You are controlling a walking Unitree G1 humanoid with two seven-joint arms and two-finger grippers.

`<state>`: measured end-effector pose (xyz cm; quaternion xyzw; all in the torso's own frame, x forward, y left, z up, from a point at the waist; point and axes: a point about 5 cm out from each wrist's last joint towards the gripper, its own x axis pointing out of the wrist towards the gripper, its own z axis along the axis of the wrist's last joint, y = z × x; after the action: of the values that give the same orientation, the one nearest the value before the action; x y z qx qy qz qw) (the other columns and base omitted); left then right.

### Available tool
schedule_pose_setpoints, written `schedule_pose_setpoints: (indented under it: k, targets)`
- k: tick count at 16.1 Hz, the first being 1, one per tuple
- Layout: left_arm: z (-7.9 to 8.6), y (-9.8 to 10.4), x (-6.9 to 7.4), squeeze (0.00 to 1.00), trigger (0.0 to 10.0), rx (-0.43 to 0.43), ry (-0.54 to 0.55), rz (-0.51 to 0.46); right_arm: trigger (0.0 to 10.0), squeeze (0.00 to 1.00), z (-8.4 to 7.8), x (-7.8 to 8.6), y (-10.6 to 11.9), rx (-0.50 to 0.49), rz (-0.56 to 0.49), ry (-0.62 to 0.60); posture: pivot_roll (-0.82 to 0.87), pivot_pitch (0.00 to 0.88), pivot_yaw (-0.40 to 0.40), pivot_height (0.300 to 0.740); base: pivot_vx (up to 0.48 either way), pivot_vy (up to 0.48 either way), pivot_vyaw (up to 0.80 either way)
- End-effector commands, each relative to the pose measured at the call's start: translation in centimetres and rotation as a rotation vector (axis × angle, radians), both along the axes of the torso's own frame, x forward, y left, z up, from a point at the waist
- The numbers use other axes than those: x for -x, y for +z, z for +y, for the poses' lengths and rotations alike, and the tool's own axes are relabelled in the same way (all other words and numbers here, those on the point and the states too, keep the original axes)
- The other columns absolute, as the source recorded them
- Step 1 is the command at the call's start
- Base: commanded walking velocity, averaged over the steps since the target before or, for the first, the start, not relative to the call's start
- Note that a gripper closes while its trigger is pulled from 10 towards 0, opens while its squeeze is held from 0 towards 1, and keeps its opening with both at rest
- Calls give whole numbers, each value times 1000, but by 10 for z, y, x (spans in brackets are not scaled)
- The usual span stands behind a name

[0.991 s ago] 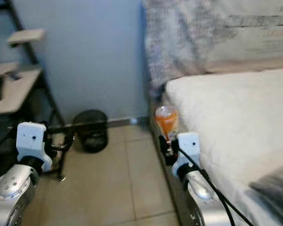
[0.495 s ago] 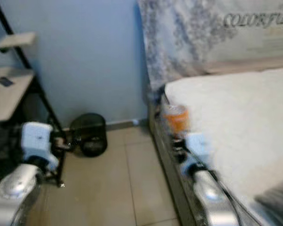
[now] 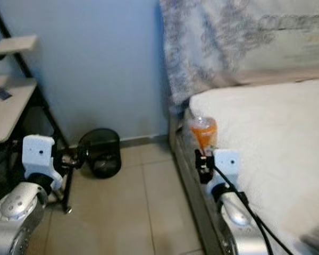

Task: Clean up the room

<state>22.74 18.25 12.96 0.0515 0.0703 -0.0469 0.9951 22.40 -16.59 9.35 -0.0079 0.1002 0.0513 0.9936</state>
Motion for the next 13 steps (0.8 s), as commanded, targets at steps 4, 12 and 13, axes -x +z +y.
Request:
schedule_pose_setpoints:
  k: [4,12,13]
  targets:
    - [6,1,1,0,10000,-27,10,0,10000,0,8,-1,4,8,-22,54,-21,0,41,740,0,0,0]
    - [3,2,0,0,10000,-52,-22,-17,10000,0,6,-1,1,-38,-3,17,-18,0,39,740,272,0,0]
    - [4,2,1,0,10000,-52,-21,-16,10000,0,6,-1,1,-37,-5,16,-17,0,38,740,281,0,0]
